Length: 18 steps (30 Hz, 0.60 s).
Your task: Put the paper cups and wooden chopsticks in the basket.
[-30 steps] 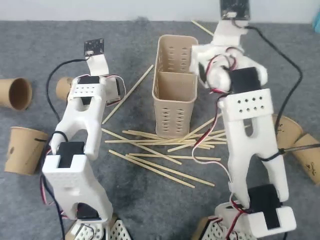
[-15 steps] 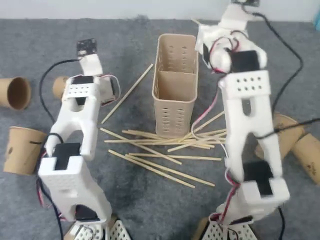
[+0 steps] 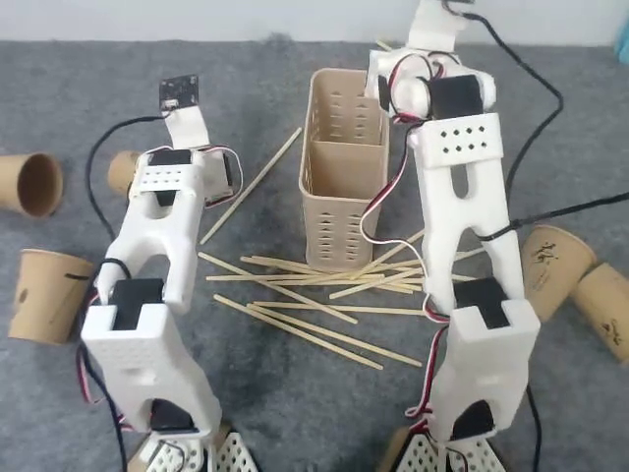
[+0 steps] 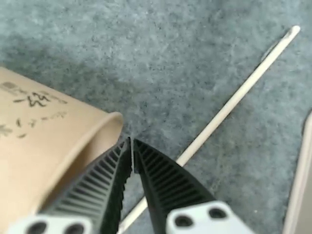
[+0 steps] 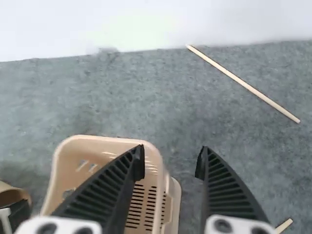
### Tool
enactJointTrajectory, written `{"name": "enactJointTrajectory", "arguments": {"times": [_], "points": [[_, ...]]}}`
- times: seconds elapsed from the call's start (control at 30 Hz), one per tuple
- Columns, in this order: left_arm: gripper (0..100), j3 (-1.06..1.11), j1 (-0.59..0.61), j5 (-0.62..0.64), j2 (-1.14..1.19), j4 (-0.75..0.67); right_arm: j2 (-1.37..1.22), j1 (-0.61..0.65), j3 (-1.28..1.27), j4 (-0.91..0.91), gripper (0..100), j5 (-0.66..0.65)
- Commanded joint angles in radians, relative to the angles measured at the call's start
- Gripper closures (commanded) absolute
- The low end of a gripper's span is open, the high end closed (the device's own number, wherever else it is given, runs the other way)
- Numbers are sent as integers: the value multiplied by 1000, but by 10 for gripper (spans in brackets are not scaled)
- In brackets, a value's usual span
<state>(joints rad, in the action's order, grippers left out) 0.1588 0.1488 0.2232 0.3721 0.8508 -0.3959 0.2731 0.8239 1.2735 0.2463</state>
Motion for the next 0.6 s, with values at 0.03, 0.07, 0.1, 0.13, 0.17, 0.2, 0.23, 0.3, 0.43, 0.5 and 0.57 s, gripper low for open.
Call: {"name": "enactJointTrajectory", "arguments": {"times": [0.03, 0.07, 0.1, 0.13, 0.17, 0.2, 0.23, 0.3, 0.43, 0.5, 0.57], "points": [[984, -27, -6, -2, -17, -21, 24, 28, 107, 64, 816, 5], [984, -27, -6, -2, -17, -21, 22, 28, 107, 73, 816, 5], [984, -27, -6, -2, -17, -21, 15, 27, 107, 81, 816, 3], [984, -27, -6, -2, -17, -21, 10, 24, 104, 87, 816, 3], [984, -27, -6, -2, -17, -21, -1, 22, 101, 88, 816, 3], [984, -27, -6, -2, -17, -21, -16, 21, 95, 88, 816, 3], [984, -27, -6, -2, -17, -21, -33, 16, 92, 88, 816, 3], [984, -27, -6, -2, -17, -31, -68, 21, 87, 90, 816, 3], [984, -27, -6, -2, -15, -32, -127, 27, 91, 111, 850, 2], [984, -27, -6, -2, -15, -32, -137, 22, 94, 120, 946, 2], [984, -27, -6, -2, -15, -34, -131, 10, 94, 131, 991, -29]]}}
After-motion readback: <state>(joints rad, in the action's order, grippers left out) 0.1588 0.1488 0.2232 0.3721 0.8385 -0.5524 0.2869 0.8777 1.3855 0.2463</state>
